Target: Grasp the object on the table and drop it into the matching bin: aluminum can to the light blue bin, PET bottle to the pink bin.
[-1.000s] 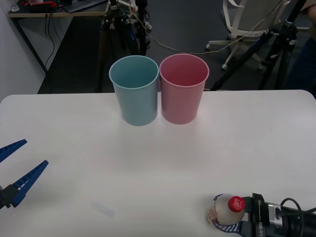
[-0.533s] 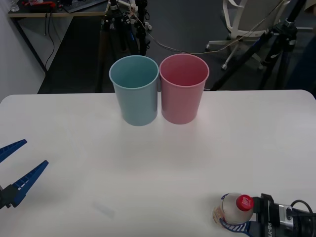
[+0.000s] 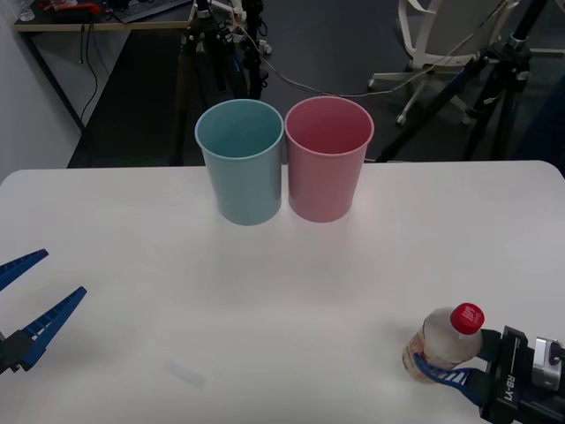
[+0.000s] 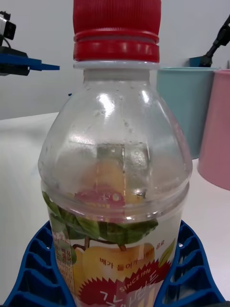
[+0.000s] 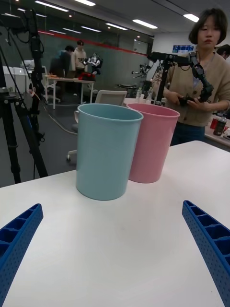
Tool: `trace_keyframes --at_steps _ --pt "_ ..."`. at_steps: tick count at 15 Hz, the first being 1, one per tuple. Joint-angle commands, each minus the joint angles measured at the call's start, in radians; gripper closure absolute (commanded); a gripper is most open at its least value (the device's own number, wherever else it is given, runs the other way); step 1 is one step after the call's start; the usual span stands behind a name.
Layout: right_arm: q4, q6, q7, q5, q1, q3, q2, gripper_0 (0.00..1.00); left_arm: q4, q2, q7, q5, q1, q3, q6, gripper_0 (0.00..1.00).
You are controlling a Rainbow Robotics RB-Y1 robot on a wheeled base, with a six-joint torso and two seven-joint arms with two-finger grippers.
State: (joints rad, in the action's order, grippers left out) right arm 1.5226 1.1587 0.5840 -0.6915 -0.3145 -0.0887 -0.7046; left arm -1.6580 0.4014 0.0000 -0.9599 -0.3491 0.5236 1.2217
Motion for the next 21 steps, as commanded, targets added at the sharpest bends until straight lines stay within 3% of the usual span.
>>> trace_keyframes --at_steps 1,4,9,15,21 --pt "0.111 -0.065 -0.098 0.021 -0.031 0.035 -0.018 1.0 0.0 0.0 0.0 0.0 0.0 0.0 0.0 0.0" --pt "0.254 -0.188 -0.121 0.089 -0.066 0.047 -0.084 1.0 0.0 0.0 0.0 0.0 0.0 0.0 0.0 0.0" --pt "0.545 -0.439 -0.151 0.25 -0.135 0.073 -0.253 1.0 0.0 0.0 0.0 0.0 0.0 0.0 0.0 0.0" --pt "0.8 -0.725 -0.185 0.452 -0.126 0.13 -0.455 1.0 0.0 0.0 0.0 0.0 0.0 0.0 0.0 0.0" --pt "0.858 -0.837 -0.208 0.641 0.0 0.175 -0.572 1.0 0.0 0.0 0.0 0.0 0.0 0.0 0.0 0.0"
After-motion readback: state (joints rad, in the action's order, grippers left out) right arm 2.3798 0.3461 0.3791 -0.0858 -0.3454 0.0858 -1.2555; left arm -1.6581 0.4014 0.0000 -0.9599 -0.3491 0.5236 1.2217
